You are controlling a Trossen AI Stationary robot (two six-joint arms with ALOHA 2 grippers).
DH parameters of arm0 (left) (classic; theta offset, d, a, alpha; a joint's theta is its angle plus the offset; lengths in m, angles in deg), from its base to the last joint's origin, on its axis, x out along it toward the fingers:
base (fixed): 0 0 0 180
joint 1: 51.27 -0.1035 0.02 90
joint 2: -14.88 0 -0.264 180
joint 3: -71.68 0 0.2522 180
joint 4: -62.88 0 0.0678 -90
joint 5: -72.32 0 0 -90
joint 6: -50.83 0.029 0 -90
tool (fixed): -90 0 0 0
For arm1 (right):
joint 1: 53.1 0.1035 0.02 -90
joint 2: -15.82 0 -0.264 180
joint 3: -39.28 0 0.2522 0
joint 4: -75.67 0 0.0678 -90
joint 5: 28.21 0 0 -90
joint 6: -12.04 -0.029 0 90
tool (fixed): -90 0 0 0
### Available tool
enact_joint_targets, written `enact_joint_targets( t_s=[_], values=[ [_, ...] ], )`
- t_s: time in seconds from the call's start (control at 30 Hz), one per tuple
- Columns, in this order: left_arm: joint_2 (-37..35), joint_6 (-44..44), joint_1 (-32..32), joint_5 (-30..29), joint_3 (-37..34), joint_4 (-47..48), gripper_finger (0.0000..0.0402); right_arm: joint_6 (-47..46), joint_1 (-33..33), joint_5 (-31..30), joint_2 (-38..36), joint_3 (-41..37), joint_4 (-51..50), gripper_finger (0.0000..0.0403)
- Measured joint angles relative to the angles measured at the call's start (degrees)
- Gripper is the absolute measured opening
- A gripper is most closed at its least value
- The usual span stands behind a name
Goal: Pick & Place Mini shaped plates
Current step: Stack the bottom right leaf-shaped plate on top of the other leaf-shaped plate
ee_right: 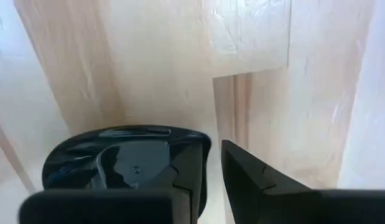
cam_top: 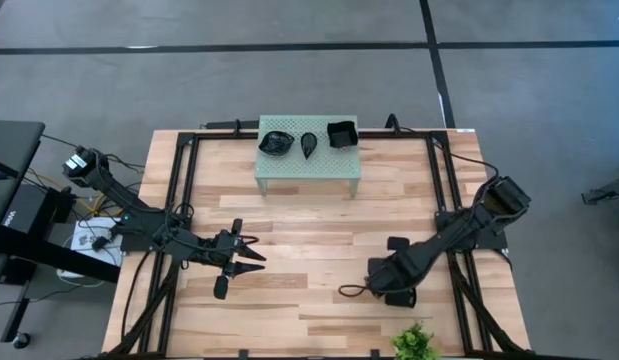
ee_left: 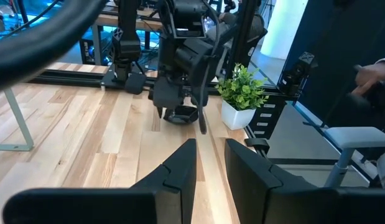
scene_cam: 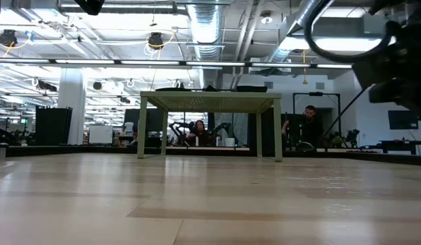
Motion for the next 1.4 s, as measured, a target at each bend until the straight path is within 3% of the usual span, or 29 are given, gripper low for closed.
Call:
enact_joint_targets(
  t_s=[0.3, 0.73, 0.97, 1.13, 1.4],
  values=[
    [0.0, 0.0, 0.0, 0.0, 0.0, -0.1, 0.0085, 7.5, -1.2, 3.2, 0.0, 0.0, 0.1, 0.0065],
    [0.0, 0.0, 0.0, 0.0, 0.0, -0.3, 0.0085, 6.5, -2.4, 4.5, 0.1, -0.3, 1.6, 0.0144],
    [0.0, 0.0, 0.0, 0.0, 0.0, -0.3, 0.0085, 6.7, -2.7, 4.6, 0.1, -2.5, 3.4, 0.0156],
    [0.0, 0.0, 0.0, 0.0, 0.0, -0.3, 0.0085, 8.6, -2.7, 5.1, 0.1, -3.0, 3.5, 0.0124],
    [0.0, 0.0, 0.0, 0.0, 0.0, -0.9, 0.0085, 15.9, -4.2, 7.0, 0.1, -2.5, 5.1, 0.0013]
  ],
)
